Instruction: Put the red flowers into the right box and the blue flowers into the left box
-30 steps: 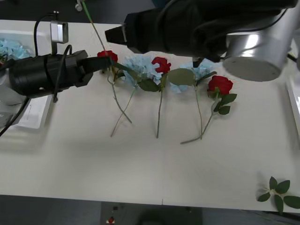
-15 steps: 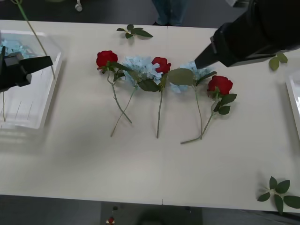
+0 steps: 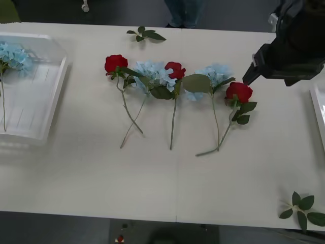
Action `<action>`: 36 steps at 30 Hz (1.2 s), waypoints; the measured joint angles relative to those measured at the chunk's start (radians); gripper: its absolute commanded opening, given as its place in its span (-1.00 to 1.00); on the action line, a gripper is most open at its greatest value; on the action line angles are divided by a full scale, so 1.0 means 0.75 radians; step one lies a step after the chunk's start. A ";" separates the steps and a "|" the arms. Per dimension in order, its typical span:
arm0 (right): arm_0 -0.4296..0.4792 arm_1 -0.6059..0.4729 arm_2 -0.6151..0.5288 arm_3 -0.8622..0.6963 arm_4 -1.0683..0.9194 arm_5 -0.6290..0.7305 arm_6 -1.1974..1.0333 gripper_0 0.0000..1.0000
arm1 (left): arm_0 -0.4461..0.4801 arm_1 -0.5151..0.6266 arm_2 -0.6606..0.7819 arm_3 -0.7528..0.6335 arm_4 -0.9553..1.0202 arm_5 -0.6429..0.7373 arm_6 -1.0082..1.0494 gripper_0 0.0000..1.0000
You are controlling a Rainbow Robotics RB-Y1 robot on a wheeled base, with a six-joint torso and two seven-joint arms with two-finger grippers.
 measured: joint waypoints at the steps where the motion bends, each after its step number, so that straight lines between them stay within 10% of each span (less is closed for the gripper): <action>1: 0.019 0.011 0.015 0.000 0.055 0.000 0.000 1.00 | 0.003 0.011 0.000 0.008 -0.037 -0.003 0.001 -1.00; 18: 0.322 0.302 0.087 0.162 0.536 -0.163 0.000 1.00 | -0.018 0.057 0.000 0.082 -0.697 0.000 0.852 -1.00; 36: 0.362 0.562 0.087 0.477 0.795 -0.323 -0.199 1.00 | -0.241 -0.006 0.000 0.026 -1.392 0.053 1.463 -1.00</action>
